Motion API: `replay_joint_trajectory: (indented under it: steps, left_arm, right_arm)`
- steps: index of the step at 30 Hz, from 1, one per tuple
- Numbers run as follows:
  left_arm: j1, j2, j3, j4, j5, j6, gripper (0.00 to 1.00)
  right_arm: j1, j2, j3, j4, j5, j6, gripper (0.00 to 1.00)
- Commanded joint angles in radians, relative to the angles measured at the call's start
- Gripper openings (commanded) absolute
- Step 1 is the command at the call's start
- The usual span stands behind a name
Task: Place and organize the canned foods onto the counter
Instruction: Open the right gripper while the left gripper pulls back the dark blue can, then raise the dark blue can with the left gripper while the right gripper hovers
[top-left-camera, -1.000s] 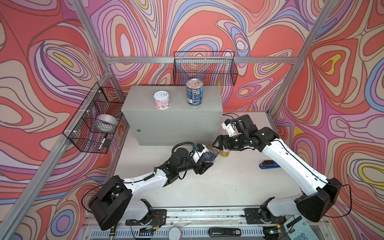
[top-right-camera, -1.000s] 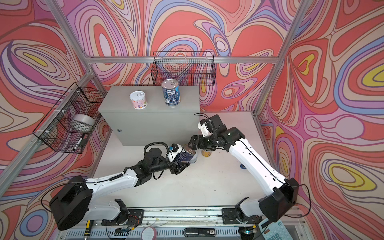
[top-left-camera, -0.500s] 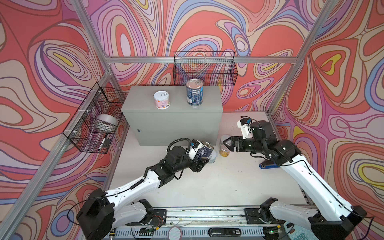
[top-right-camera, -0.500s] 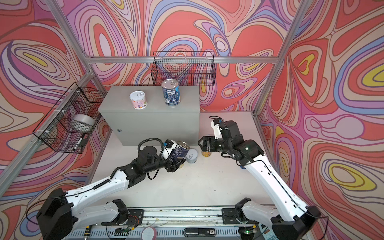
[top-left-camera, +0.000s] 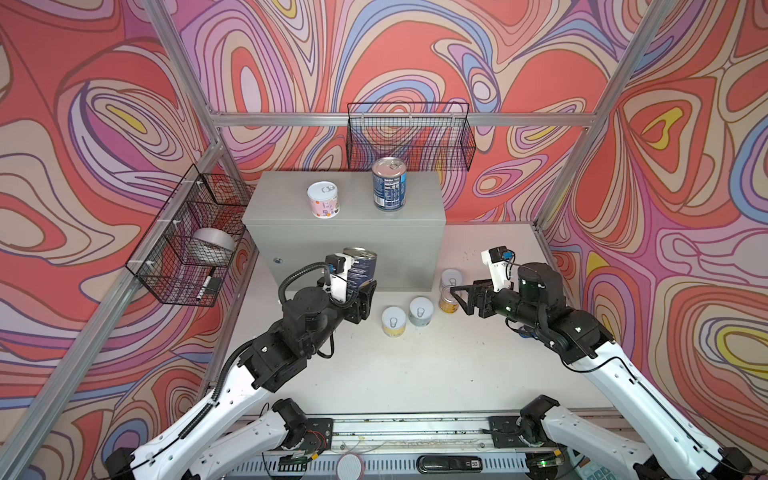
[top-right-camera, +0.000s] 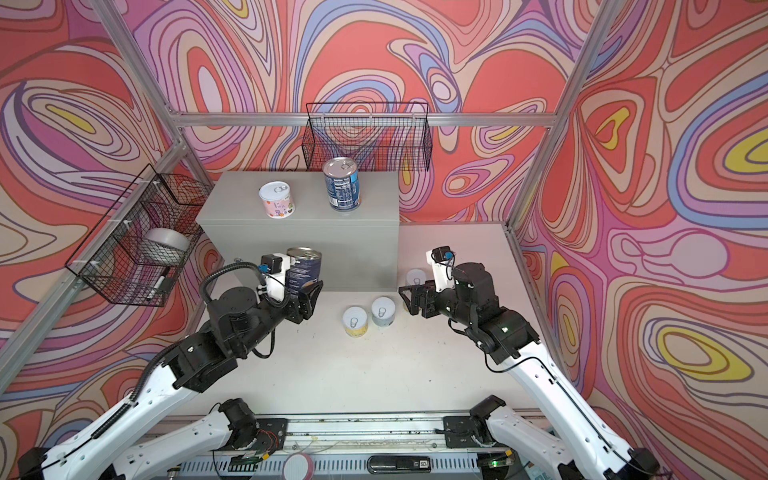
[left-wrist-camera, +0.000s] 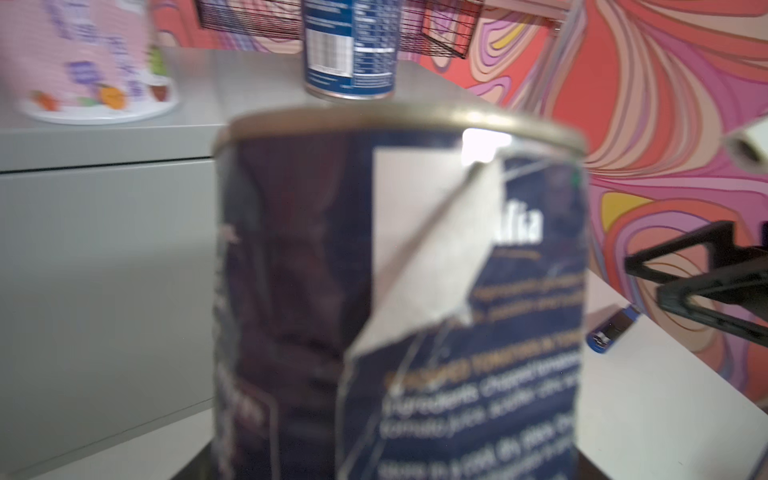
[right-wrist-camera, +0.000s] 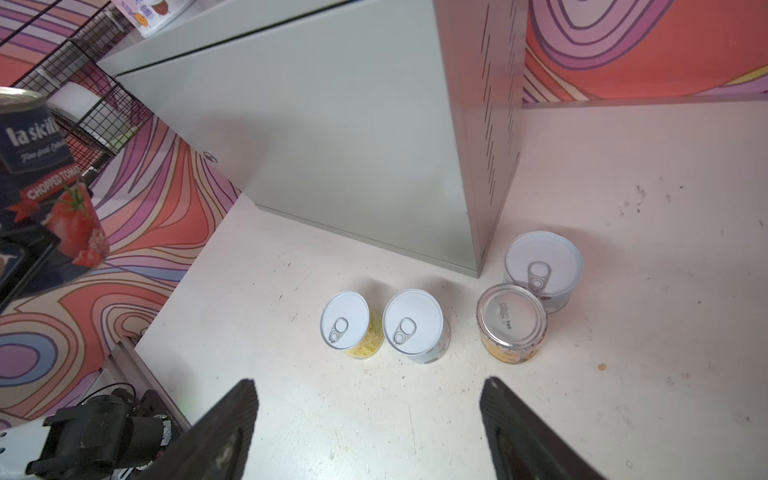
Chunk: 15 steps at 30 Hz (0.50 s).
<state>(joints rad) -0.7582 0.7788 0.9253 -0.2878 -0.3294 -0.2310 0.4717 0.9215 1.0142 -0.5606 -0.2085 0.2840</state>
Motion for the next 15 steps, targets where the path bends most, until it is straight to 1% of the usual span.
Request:
replay_joint_trajectory:
  steps: [1, 4, 7, 11, 15]
  left_arm:
    - [0.003, -0.040, 0.078, -0.067, -0.247, -0.029, 0.41]
    - [0.004, -0.044, 0.122, -0.130, -0.327, -0.042, 0.42]
    - [0.003, -0.046, 0.160, -0.177, -0.413, -0.042, 0.42]
    - [0.004, -0.040, 0.216, -0.214, -0.538, -0.005, 0.43]
    - [0.004, -0.021, 0.253, -0.170, -0.595, 0.064, 0.43]
  right_arm:
    - [-0.003, 0.011, -0.025, 0.041, -0.028, -0.043, 0.86]
    - [-0.002, 0.008, -0.059, 0.082, -0.084, -0.039, 0.86]
    - [-0.004, 0.005, -0.079, 0.120, -0.084, -0.037, 0.86]
    - [-0.003, 0.008, -0.098, 0.188, -0.097, -0.015, 0.86]
    - [-0.003, 0.036, -0.107, 0.216, -0.108, 0.007, 0.86]
